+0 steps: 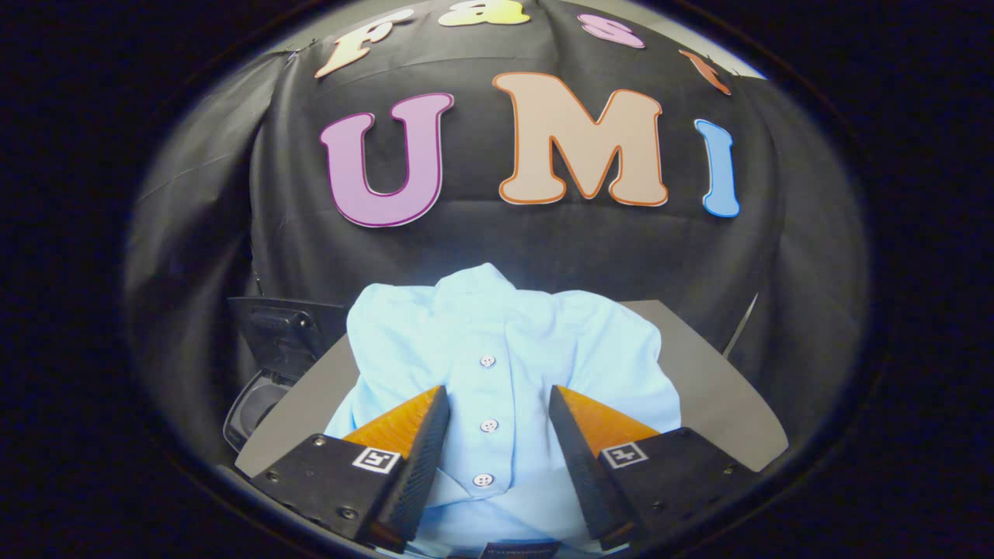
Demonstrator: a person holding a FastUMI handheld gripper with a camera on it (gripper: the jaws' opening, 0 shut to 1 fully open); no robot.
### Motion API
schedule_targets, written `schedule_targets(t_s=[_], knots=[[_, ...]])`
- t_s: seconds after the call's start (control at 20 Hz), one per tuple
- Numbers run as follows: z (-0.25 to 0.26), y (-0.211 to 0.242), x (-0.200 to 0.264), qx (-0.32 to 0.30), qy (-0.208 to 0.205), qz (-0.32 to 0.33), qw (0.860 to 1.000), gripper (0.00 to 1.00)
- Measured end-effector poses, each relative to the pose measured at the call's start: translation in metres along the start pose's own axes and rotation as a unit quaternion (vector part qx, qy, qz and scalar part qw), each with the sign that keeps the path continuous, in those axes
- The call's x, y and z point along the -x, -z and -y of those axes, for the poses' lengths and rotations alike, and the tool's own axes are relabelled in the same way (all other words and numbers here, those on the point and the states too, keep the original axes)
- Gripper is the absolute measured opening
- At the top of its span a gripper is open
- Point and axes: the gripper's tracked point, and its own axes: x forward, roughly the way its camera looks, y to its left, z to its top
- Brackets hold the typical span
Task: Put the clothes into the washing machine and then close the washing machine lid.
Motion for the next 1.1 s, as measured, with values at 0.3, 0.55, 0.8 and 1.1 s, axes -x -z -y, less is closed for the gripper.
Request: schedule_targets(t_s=[0.3,0.55,0.8,1.1], knots=[[-0.02,0.004,0.004,-0.023,0.011,-0.008,1.0,0.19],[-0.081,0.008,0.023,-0.048,-0.049,0.007,0.998,0.03],[-0.172,0.016,0.043,-0.061,-0.127,0.011,0.99,0.02],[-0.27,0.038,0.045,0.015,-0.172,0.003,0.985,0.02]])
